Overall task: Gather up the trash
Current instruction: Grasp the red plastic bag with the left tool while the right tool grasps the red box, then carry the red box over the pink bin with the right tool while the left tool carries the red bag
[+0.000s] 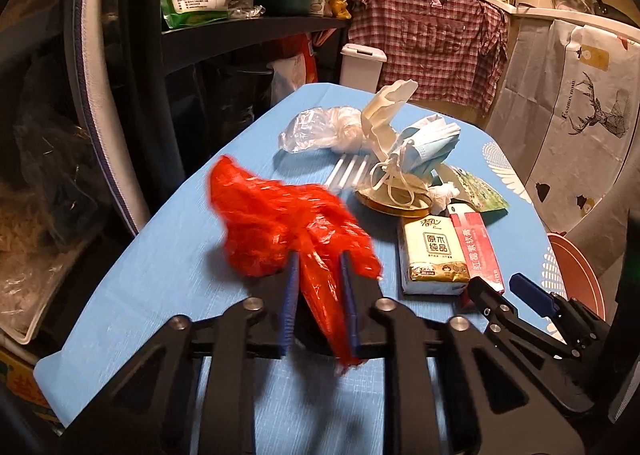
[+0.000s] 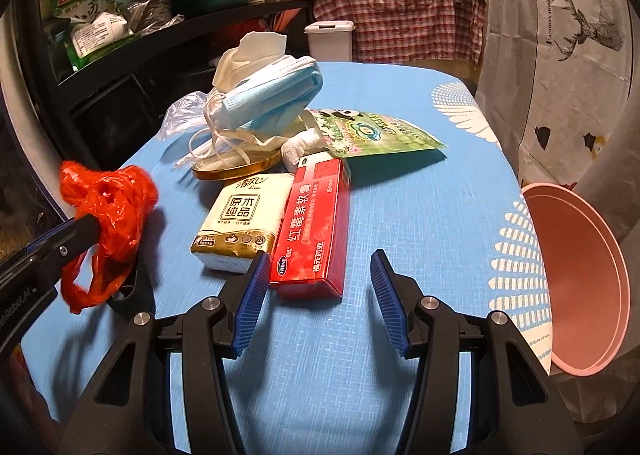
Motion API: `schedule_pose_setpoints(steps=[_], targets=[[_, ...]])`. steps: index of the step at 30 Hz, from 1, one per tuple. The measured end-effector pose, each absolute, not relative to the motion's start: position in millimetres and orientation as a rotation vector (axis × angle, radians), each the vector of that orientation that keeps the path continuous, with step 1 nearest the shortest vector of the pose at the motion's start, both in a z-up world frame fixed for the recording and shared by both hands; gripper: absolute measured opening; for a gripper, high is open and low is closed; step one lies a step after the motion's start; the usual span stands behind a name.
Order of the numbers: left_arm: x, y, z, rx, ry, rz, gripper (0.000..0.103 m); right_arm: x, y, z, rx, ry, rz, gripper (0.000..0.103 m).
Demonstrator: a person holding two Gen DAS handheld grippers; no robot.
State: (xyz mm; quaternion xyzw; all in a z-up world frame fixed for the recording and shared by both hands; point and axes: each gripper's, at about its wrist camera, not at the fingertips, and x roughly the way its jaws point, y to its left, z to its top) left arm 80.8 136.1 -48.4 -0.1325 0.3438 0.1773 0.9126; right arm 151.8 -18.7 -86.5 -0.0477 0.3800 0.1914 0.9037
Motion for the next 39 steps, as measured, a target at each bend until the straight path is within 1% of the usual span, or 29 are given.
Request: schedule_pose_setpoints(steps=[3,5,7,13,16,23,25,26,27,28,39], targets=[[79,136,-48,-0.276,0.716,0.374,0.015,150,-16,-87,-0.123,0.785,0.406,0.054],[77,135,-46,-0.276,0.712,0.372,0.010,150,-15,-87,-0.131,0.783,0.405,0.054],[75,134,-43,-0.266,0.703,0.370,0.008,150,-15,-87,-0.139,0.783,0.404,0.054],[69,135,-37,-0.273,0.685,0.372,0.008,148,-15,-85,-0.164,0.789,0.400,0.056],[67,134,-36,-0.273,0.690,0.363,0.008,145,-16,-81,-0.175,0.774,0.391,0.061],[67,133,-35,-0.267,0.694,0.344,0.008,150,-17,-86,-0.190,0.795,0.366,0.061],[67,134,-35,-0.268,0.694,0.343,0.008,152,-17,-88,-0.186,0.804,0.367,0.057],[67,134,-35,-0.268,0.694,0.342,0.008,153,-17,-88,-0.185,0.805,0.367,0.048],[68,134,-35,-0.265,0.692,0.341,0.008,153,-17,-89,-0.180,0.809,0.373,0.037],[67,133,-36,-0.263,0.691,0.342,0.008,154,-18,-89,-0.174,0.812,0.379,0.035],[61,119,-25,-0.251,0.659,0.309,0.007,131,-37,-65,-0.150,0.758,0.397,0.034]])
